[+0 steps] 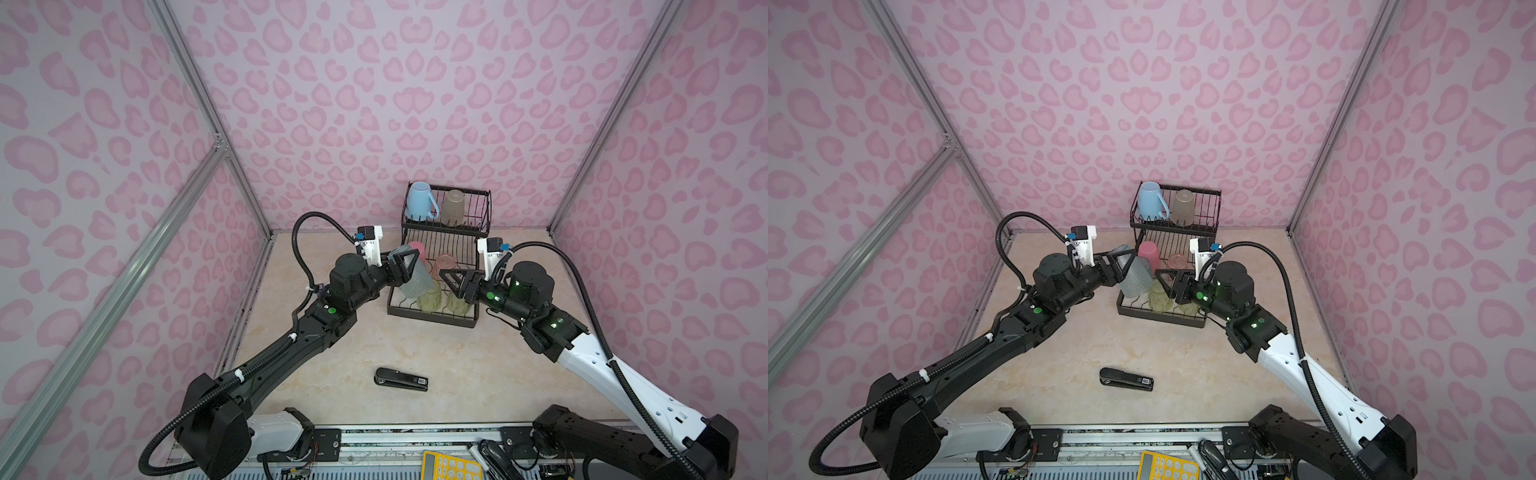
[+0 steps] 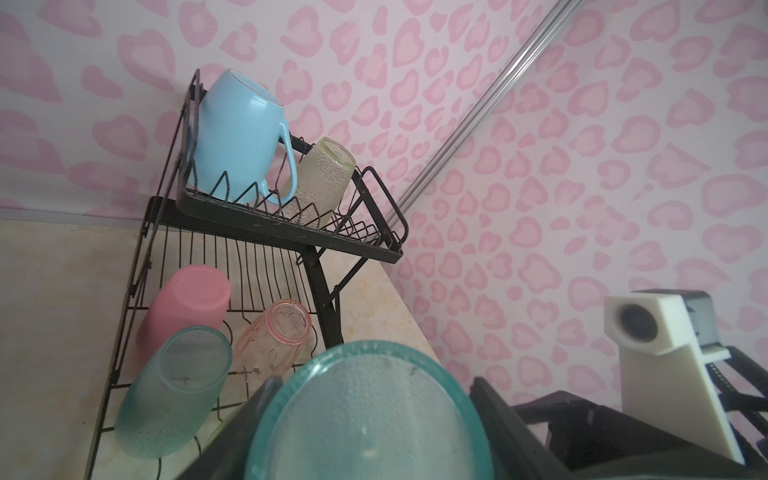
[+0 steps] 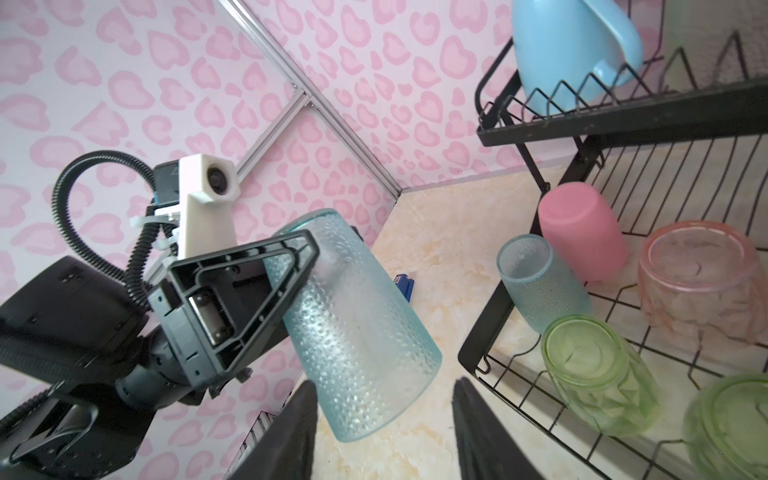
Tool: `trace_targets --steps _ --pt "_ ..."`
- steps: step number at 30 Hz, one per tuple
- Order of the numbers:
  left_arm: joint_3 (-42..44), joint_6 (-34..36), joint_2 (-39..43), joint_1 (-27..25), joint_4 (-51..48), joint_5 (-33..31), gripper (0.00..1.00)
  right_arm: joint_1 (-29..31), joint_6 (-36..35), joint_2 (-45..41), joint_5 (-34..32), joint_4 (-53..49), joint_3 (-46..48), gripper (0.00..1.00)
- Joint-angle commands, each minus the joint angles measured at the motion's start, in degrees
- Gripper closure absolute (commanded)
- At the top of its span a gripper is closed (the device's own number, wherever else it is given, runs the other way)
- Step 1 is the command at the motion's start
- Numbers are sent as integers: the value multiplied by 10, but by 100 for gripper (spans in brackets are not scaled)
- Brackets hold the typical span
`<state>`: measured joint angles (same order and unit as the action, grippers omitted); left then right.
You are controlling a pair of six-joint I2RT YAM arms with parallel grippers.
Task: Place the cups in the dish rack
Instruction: 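Close the right gripper on the teal cup held by the left gripper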
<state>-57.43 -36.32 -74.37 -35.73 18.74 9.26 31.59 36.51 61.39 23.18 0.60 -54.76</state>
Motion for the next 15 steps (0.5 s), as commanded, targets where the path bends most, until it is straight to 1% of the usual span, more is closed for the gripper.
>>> trace_targets --steps 1,5,8,10,12,15 --pt "-18 17 -8 1 28 60 55 -8 -92 5 46 -51 -22 40" --pt "-29 45 -15 1 22 122 55 -13 -178 15 85 -88 -44 27" --pt "-42 72 -20 3 13 172 55 -15 -232 24 117 -109 -61 20" --pt "-52 88 -23 5 5 203 55 -18 -261 24 138 -113 -65 19" --pt "-58 100 -22 7 -1 223 55 -24 -280 19 145 -106 -61 14" --pt "-72 114 -24 10 -14 248 55 -45 -288 17 189 -91 -59 10"
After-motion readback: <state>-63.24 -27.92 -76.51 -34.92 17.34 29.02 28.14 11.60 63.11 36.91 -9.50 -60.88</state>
